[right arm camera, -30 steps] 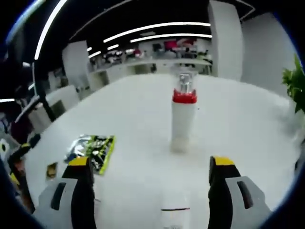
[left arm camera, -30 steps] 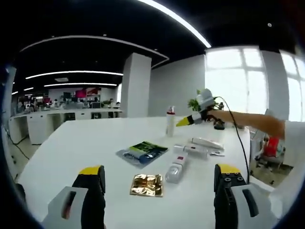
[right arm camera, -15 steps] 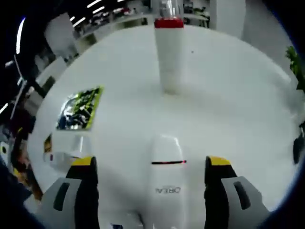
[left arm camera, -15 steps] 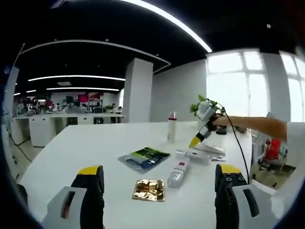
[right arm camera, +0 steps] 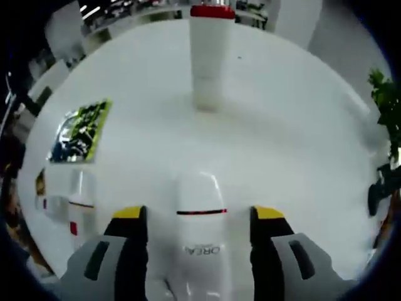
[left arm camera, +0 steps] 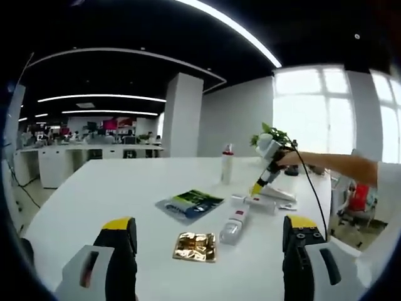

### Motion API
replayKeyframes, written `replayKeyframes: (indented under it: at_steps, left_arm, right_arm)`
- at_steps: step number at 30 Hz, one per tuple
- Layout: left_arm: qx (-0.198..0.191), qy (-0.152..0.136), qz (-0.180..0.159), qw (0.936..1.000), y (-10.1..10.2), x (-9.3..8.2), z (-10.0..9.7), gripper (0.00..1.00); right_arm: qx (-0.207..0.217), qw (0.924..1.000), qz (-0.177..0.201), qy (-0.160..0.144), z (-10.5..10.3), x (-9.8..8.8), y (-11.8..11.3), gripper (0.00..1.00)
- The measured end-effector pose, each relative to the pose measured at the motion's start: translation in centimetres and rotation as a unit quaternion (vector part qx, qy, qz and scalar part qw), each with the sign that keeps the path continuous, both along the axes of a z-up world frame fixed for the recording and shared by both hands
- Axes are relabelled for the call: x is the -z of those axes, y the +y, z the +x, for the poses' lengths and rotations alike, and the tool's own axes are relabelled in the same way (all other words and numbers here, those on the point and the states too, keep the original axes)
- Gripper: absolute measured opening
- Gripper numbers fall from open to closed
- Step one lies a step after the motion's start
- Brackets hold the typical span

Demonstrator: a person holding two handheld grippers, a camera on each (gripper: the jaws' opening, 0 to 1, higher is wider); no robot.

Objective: Arrange the skincare products in the storage area until every visible bottle or jar stands upright without overlapping.

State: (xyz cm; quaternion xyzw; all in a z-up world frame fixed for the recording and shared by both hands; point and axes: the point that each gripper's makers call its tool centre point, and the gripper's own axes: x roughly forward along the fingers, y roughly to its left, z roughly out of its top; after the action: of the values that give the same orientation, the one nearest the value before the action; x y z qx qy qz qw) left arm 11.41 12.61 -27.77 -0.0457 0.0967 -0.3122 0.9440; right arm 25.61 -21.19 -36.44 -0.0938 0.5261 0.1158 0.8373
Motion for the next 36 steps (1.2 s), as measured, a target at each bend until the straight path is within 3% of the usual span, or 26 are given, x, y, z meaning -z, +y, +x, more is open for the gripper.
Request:
replayKeyframes:
  at_steps: [1, 3, 8, 9, 11, 12, 14, 16, 18, 22, 25, 28, 31, 33, 35, 36]
  left_arm:
    - [0.001, 0.000, 0.000, 1.0000, -0.1, 0.0, 0.0, 1.00]
    - [0.003, 0.000, 0.001, 1.0000, -0.1, 0.0, 0.0, 1.00]
    - [0.002, 0.002, 0.002, 1.0000, 0.0, 0.1, 0.0, 1.00]
    - [0.001, 0.002, 0.002, 1.0000, 0.0, 0.1, 0.0, 1.00]
    - [0.000, 0.003, -0.001, 1.0000, 0.1, 0.0, 0.0, 0.99]
    - [-0.001, 0.002, -0.002, 1.0000, 0.2, 0.0, 0.0, 0.99]
    - [-0.002, 0.002, -0.003, 1.0000, 0.2, 0.0, 0.0, 0.99]
    - [-0.004, 0.002, -0.005, 1.0000, 0.3, -0.1, 0.1, 0.99]
    - [-0.004, 0.002, -0.004, 1.0000, 0.2, 0.0, 0.1, 0.99]
    - [-0.002, 0.003, -0.004, 1.0000, 0.1, 0.0, 0.0, 0.99]
    - [-0.004, 0.002, -0.004, 1.0000, 0.1, -0.1, 0.0, 0.99]
    - [-0.006, 0.000, 0.000, 1.0000, 0.2, -0.2, 0.0, 0.99]
    - [-0.005, -0.003, 0.000, 1.0000, 0.2, -0.4, -0.2, 0.99]
    - [-0.007, -0.007, 0.002, 0.9999, 0.3, -0.6, -0.3, 0.99]
    - [-0.007, -0.008, 0.002, 0.9999, 0.3, -0.6, -0.3, 0.99]
    - [-0.008, -0.009, 0.000, 0.9999, 0.5, -0.8, -0.4, 0.99]
  right_arm:
    - [0.000, 1.0000, 0.000, 0.000, -0.8, 0.1, 0.3, 0.62]
    - [0.000, 1.0000, 0.000, 0.002, 1.4, -0.8, -0.5, 0.55]
    - [-0.003, 0.9999, -0.005, 0.014, 2.2, -0.5, -0.4, 0.32]
    - [-0.006, 0.9997, 0.008, 0.021, 2.2, -0.4, 0.3, 0.31]
    - [-0.008, 0.9998, -0.006, 0.015, 2.7, -0.7, -0.4, 0.30]
    - [-0.020, 0.9996, -0.019, -0.004, 2.4, -0.9, -0.2, 0.29]
    - [-0.019, 0.9996, -0.022, -0.005, 2.1, -0.9, 0.0, 0.28]
    - [-0.020, 0.9994, -0.026, 0.007, 3.7, -1.2, -0.4, 0.27]
    - [-0.020, 0.9990, -0.035, -0.022, 2.3, -1.4, -0.2, 0.26]
    - [-0.020, 0.9988, -0.031, -0.033, 2.0, -1.2, -0.1, 0.24]
    - [-0.025, 0.9977, -0.025, -0.058, 2.1, -1.5, 0.1, 0.24]
    - [-0.033, 0.9907, 0.001, -0.132, 3.6, -3.6, 0.8, 0.24]
    - [-0.047, 0.9858, 0.005, -0.161, 1.8, -5.4, 2.0, 0.24]
    - [-0.067, 0.9759, 0.018, -0.207, 1.1, -7.7, 3.4, 0.24]
    - [-0.068, 0.9740, 0.019, -0.215, 0.6, -8.0, 3.7, 0.24]
    - [-0.078, 0.9619, 0.025, -0.261, -0.9, -9.9, 4.9, 0.24]
